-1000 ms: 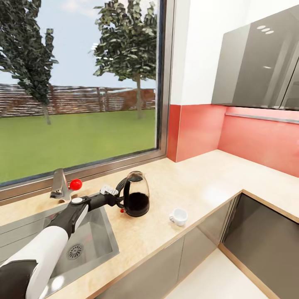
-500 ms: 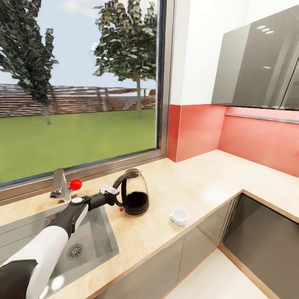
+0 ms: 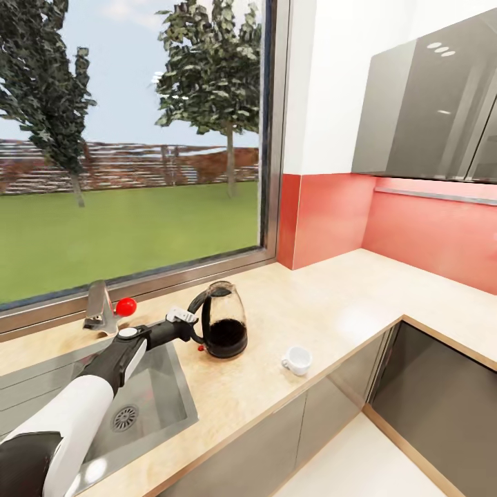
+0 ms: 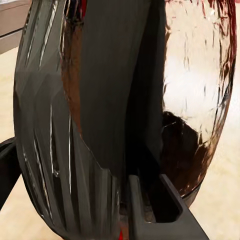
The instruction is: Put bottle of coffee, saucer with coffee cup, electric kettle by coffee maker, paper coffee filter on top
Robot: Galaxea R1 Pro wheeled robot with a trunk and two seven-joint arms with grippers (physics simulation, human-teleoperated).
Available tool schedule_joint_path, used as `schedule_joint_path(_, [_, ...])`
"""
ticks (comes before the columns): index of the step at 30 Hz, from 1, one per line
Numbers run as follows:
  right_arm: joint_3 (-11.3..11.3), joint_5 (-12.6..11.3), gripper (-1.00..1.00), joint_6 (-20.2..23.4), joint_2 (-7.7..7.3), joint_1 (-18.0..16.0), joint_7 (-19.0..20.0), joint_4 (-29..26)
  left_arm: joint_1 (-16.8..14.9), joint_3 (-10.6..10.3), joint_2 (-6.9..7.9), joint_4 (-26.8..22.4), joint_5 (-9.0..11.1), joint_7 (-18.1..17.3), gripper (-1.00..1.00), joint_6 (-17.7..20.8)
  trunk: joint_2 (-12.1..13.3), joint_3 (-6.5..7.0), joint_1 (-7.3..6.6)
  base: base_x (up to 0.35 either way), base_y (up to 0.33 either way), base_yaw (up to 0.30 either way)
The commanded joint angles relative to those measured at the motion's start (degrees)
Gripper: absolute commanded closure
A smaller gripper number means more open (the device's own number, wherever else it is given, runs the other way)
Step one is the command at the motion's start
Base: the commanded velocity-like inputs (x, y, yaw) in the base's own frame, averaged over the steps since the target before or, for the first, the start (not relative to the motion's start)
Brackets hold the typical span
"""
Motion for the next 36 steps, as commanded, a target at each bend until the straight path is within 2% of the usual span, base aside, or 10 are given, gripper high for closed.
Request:
schedule_joint_path(1, [-0.49, 0.56, -1.0, -0.19, -0.02, -0.02, 0.18, 0.05, 0.0, 0.14, -0.01, -0.1, -0.4, -0.3, 1.0, 0.25, -0.04, -0.03, 0.02, 0.0, 0.0, 0.0])
schedule_joint_path(9, [-0.47, 0.58, -1.0, -0.24, 0.05, -0.02, 0.2, 0.01, -0.65, 0.2, -0.18, -2.1, -0.28, -0.13, 1.0, 1.56, -0.04, -0.03, 0.02, 0.0, 0.0, 0.0])
schedule_joint_path(11, [-0.47, 0.53, -1.0, -0.26, 0.05, -0.02, 0.23, -0.02, -0.57, 0.11, -0.06, -5.35, -0.35, -0.1, 1.0, 3.85, -0.04, -0.03, 0.02, 0.0, 0.0, 0.0])
schedule_joint_path(13, [-0.47, 0.5, -1.0, -0.29, 0.05, -0.02, 0.26, -0.05, -0.21, -0.08, 0.24, -11.86, -0.29, -0.2, 1.0, 8.74, -0.04, -0.03, 0.02, 0.0, 0.0, 0.0])
schedule_joint_path(18, [-0.5, 0.42, -1.0, -0.42, 0.32, -0.02, 0.29, -0.12, 0.03, -0.07, 0.51, -16.95, -0.31, -0.48, 1.0, 10.97, -0.04, -0.03, 0.02, 0.0, 0.0, 0.0])
schedule_joint_path(24, [-0.56, 0.4, -1.0, -4.06, 1.19, -0.02, 0.49, -0.05, 1.14, -0.15, 0.55, -17.53, -0.4, -0.5, 1.0, 11.07, -0.04, -0.03, 0.02, 0.0, 0.0, 0.0])
schedule_joint_path(30, [-0.56, 0.4, -1.0, -4.47, 1.28, -0.02, 0.53, -0.05, 1.27, -0.16, 0.52, -17.56, -0.38, -0.5, 1.0, 11.01, -0.04, -0.03, 0.02, 0.0, 0.0, 0.0])
schedule_joint_path(36, [-0.63, 0.4, -1.0, -4.56, 1.28, -0.02, 0.27, -0.11, 2.44, -0.07, 0.38, -17.63, -0.38, -0.5, 1.0, 10.39, -0.04, -0.03, 0.02, -0.226, -0.133, 0.035])
